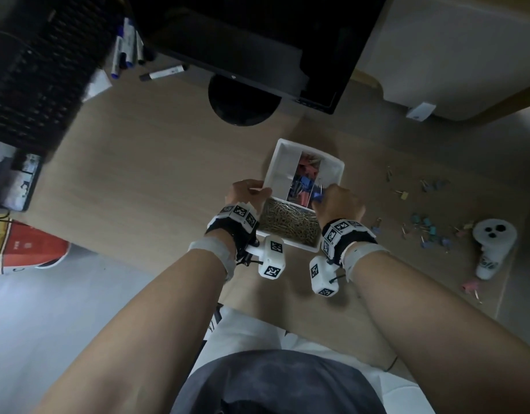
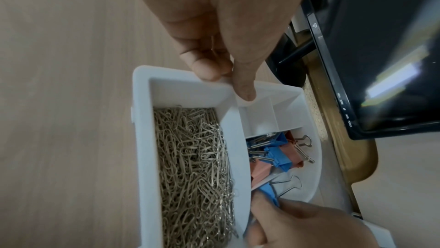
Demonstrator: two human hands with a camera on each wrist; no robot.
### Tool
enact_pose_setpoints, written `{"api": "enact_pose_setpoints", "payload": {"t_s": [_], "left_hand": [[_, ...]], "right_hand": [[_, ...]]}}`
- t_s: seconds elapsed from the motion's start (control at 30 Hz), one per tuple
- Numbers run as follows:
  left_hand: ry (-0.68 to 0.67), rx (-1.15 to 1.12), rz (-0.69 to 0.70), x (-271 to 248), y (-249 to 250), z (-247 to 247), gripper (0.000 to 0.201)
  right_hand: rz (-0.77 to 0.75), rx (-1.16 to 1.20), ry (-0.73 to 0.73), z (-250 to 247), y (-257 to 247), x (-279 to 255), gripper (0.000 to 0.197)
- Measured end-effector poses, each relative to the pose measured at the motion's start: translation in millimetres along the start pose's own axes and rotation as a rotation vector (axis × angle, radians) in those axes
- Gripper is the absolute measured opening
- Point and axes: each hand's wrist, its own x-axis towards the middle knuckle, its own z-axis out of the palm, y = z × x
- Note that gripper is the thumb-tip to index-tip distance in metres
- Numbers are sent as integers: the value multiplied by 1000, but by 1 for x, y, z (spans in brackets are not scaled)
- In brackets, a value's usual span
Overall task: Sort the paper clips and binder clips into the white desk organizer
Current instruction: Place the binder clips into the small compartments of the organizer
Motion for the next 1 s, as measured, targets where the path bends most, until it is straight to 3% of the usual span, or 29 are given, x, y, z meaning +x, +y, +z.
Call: {"api": "enact_pose_setpoints", "payload": {"t_s": [0.27, 0.37, 0.53, 0.67, 0.8, 0.9, 1.0], "left_hand": [[-1, -39, 1, 1, -2, 0, 13], [-10, -35, -1, 1, 0, 0, 14], [-24, -45, -28, 5, -3, -2, 15], [-21, -38, -21, 3, -3, -3, 15], [-38, -38, -26, 2, -1, -4, 14], [-45, -31, -30, 0, 1, -5, 14], [-41, -22, -20, 0, 2, -5, 15]], "right_hand": [[73, 135, -34, -7, 4, 8, 30], [31, 135, -97, -12, 1, 12, 36], [-125, 0, -152, -11, 2, 4, 30], [-182, 112, -199, -10, 8, -2, 37], [-49, 361, -73, -21, 14, 5, 46], [-115, 423, -69, -29, 4, 12, 55], [-95, 475, -27, -40, -11, 18, 38]]}}
